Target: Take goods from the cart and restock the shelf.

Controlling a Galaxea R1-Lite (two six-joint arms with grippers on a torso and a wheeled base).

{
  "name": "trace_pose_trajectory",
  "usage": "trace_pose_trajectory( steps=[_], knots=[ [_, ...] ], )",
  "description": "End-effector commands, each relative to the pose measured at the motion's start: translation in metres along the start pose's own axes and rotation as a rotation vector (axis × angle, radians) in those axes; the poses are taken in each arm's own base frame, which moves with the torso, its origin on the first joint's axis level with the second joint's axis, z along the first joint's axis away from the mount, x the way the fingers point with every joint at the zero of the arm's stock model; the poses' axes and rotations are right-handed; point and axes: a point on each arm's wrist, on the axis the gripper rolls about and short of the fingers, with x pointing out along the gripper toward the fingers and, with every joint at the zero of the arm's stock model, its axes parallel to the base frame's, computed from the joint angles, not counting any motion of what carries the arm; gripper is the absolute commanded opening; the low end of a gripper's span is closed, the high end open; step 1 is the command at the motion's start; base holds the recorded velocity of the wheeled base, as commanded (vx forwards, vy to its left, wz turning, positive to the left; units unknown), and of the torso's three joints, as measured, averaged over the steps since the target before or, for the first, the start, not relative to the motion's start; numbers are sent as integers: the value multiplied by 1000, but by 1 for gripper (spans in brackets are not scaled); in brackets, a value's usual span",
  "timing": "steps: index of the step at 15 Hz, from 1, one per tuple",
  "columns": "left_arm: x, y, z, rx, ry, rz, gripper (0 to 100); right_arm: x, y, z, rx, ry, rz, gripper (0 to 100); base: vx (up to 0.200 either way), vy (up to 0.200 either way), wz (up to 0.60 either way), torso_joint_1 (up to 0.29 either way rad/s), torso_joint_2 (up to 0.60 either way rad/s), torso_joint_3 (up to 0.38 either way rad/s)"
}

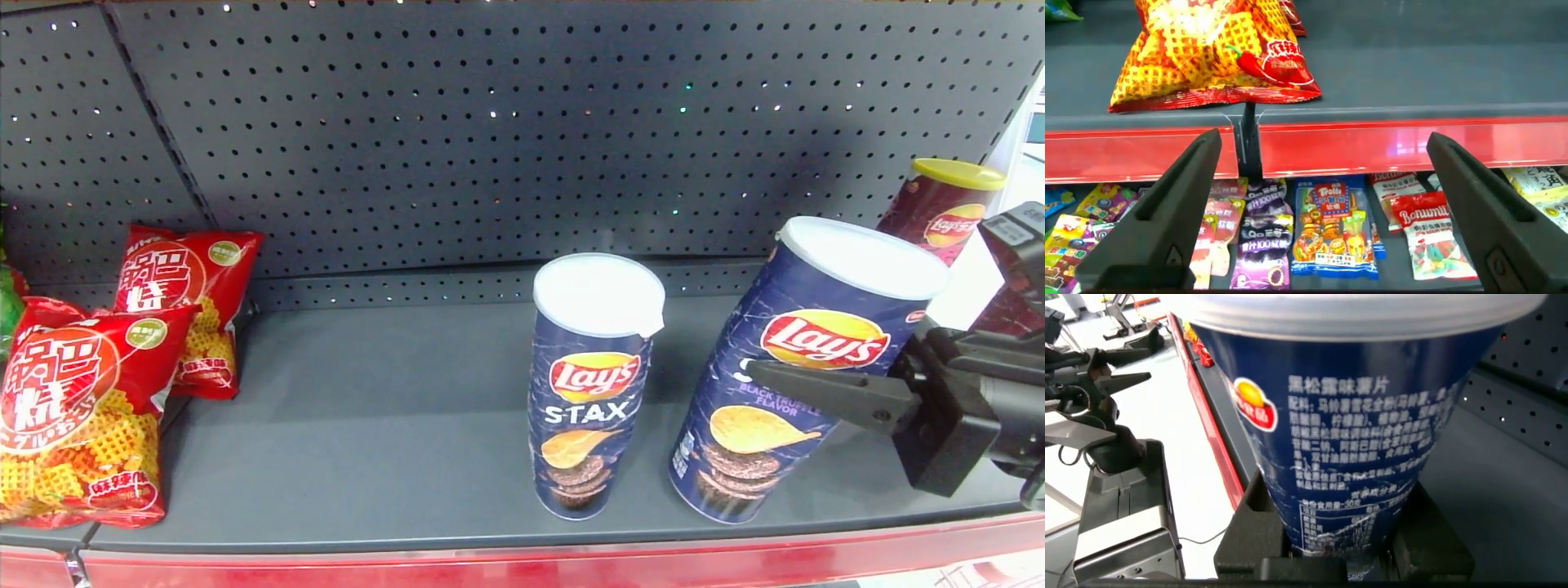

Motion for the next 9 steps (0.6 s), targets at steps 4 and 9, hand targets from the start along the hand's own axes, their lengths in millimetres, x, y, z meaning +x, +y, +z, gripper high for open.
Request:
trace_pose_trajectory(
  steps=[4,9],
  knots=[
    [0,0,1,-1,0,0,100,4,-4,7,0,-15,-3,0,0,0,0,0,0,0],
    [0,0,1,-1,0,0,100,33,-35,34,-35,-61,-31,0,0,0,0,0,0,0]
  ],
)
